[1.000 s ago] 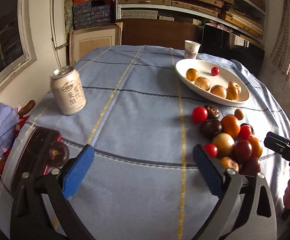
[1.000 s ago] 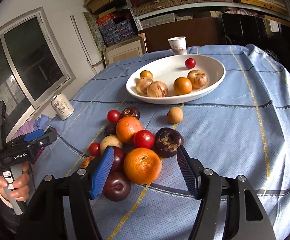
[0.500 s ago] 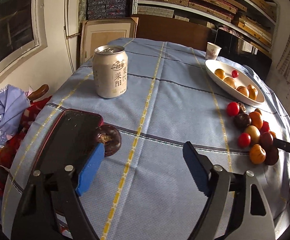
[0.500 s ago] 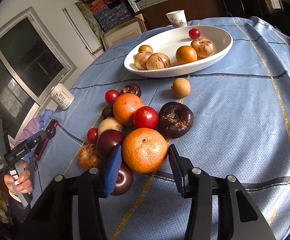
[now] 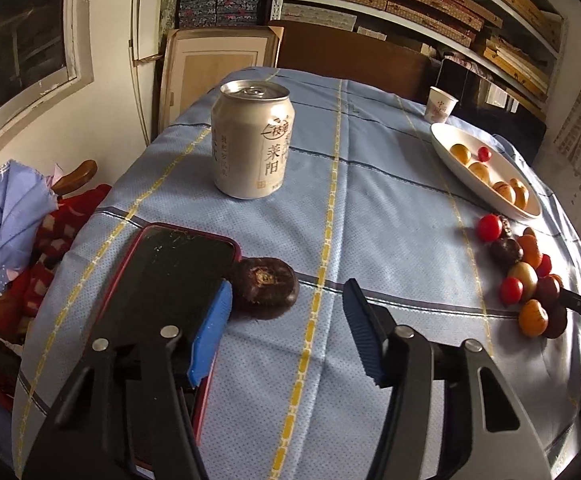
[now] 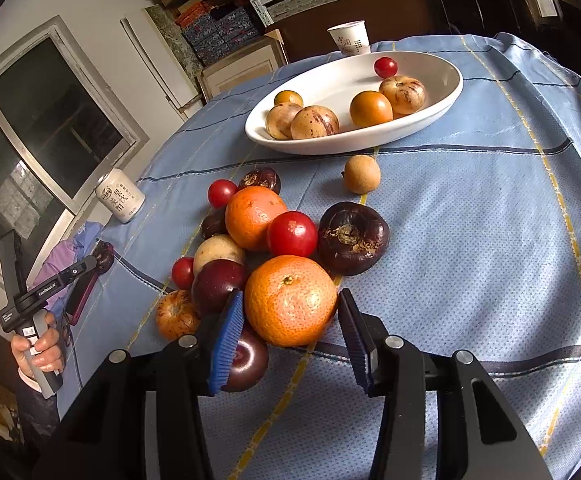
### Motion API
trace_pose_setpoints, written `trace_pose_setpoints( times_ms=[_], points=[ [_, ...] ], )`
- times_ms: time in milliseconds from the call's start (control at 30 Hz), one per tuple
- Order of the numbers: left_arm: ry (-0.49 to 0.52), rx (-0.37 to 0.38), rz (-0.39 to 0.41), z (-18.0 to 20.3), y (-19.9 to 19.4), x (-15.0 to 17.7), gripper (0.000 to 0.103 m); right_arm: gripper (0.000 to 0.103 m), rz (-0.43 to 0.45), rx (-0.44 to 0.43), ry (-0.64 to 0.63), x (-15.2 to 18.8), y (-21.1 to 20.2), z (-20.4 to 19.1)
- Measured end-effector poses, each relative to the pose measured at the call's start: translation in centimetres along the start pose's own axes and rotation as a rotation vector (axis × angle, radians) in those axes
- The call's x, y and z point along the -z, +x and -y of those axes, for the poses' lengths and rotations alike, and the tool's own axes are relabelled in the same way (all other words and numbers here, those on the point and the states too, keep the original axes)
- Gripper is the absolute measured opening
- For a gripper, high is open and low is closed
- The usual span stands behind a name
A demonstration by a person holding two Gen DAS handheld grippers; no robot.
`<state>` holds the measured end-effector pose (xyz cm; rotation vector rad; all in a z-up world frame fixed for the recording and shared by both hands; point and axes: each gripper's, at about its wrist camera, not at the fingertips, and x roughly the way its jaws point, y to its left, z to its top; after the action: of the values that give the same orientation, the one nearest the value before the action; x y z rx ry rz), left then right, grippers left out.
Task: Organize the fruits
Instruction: 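Close the left tool on the dark purple fruit beside the phone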
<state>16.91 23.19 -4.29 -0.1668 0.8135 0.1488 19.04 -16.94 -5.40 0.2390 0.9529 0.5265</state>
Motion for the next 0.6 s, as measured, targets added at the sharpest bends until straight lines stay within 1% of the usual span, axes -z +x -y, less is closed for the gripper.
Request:
trace_pose_setpoints(
  times_ms=[33, 167, 200, 267, 300, 333, 433, 600],
  points=[
    [0.001, -0.016, -0.002, 0.0, 0.3, -0.2, 0.056, 0.049, 0.000, 0.000, 0.000, 0.0, 0.0, 0.0],
    [0.022, -0.033, -0.050, 0.3, 1.8, -0.5, 0.055, 0.049, 0.000, 0.000, 0.000, 0.0, 0.0, 0.0],
    [0.031, -0.044, -0.050, 0.5, 1.9, -0.5, 0.055, 0.049, 0.000, 0.000, 0.000, 0.0, 0.0, 0.0],
    [0.044, -0.047, -0.051, 0.8, 2.0, -0.5, 0.051, 0.049, 0.000, 0.000, 0.000, 0.0, 0.0, 0.0],
    [0.042, -0.029, -0.063, 0.9, 2.1, -0.4, 0.044, 0.049, 0.000, 0.001, 0.000, 0.0, 0.0, 0.0],
    [0.041, -0.014, -0.072, 1.1, 2.3, -0.3, 0.043, 0.049, 0.000, 0.001, -0.001, 0.0, 0.0, 0.0],
    [0.068, -0.040, -0.067, 2.0, 2.4, -0.2, 0.043, 0.048, 0.001, 0.002, -0.001, 0.0, 0.0, 0.0],
    [0.106, -0.024, -0.072, 3.7, 2.7, -0.3, 0.043, 0.048, 0.003, 0.006, -0.003, -0.1, -0.1, 0.1]
  ],
)
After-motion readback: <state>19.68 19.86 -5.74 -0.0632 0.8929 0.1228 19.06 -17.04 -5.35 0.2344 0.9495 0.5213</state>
